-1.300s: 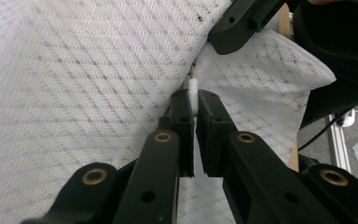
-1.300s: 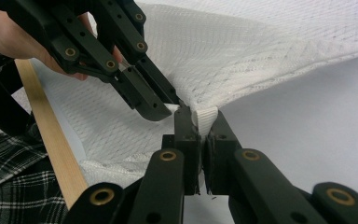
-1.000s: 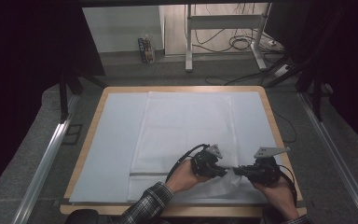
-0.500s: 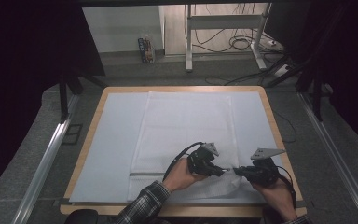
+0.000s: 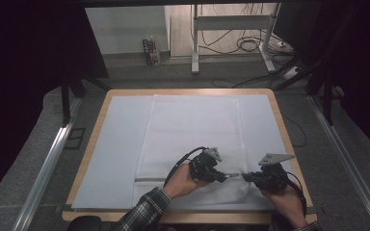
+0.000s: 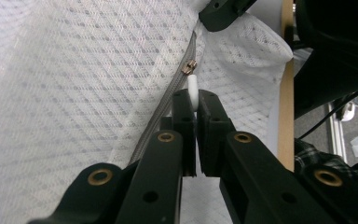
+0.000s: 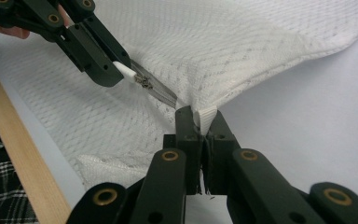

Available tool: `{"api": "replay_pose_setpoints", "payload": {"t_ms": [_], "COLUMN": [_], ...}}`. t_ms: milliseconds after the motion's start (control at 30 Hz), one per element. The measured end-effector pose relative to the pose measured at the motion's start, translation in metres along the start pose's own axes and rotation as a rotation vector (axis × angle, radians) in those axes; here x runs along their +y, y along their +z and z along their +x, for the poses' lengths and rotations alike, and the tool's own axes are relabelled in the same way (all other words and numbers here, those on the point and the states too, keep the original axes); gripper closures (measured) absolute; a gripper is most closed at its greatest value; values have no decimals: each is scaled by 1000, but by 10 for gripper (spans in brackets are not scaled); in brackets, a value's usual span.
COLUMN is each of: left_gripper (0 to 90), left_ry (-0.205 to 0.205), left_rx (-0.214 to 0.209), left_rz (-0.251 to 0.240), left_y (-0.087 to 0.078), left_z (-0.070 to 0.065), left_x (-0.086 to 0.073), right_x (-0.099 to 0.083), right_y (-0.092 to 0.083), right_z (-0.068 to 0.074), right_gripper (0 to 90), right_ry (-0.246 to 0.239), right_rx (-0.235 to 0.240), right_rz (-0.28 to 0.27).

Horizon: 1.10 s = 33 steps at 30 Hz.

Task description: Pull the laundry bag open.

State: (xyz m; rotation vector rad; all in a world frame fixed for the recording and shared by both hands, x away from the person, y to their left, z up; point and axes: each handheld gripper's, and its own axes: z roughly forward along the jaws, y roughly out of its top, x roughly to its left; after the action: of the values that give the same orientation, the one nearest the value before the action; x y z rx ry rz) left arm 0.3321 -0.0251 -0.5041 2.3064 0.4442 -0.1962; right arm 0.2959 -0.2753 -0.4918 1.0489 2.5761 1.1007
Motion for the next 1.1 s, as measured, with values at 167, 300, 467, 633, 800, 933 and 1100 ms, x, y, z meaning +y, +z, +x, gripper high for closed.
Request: {"api": "replay_pose_setpoints", "payload": {"t_ms": [167,300,467,633,800,933,1100], "left_gripper": [878,878,877,877,877,877,877], "left_ry": [0,-6,-20,-18,-40,-51,-61], "left_rx": [10,17,22,36,36,40,53], "left_rz": [7,6,5,5,-6,-10,-14], "left_y": [-2,-5,-9,-14,-17,-19,-24], "left_z": [-1,-1,2,1,3,4,5], "left_x": [-4,-9,-15,-20,-26,-31,-37], "right_x": [-1,-2,-3,-3,-4,-4,-4], "right_y": [1,1,1,1,1,1,1], "right_z": [1,1,-1,-1,0,-1,0], "right_gripper": [858,858,858,859,858,858,858], "right_ry": [-11,-12,-11,-12,-17,-17,-25], "right_rx": [-18,-28,-33,-34,-50,-45,-58], "right_rz": [16,21,25,24,26,29,30]}}
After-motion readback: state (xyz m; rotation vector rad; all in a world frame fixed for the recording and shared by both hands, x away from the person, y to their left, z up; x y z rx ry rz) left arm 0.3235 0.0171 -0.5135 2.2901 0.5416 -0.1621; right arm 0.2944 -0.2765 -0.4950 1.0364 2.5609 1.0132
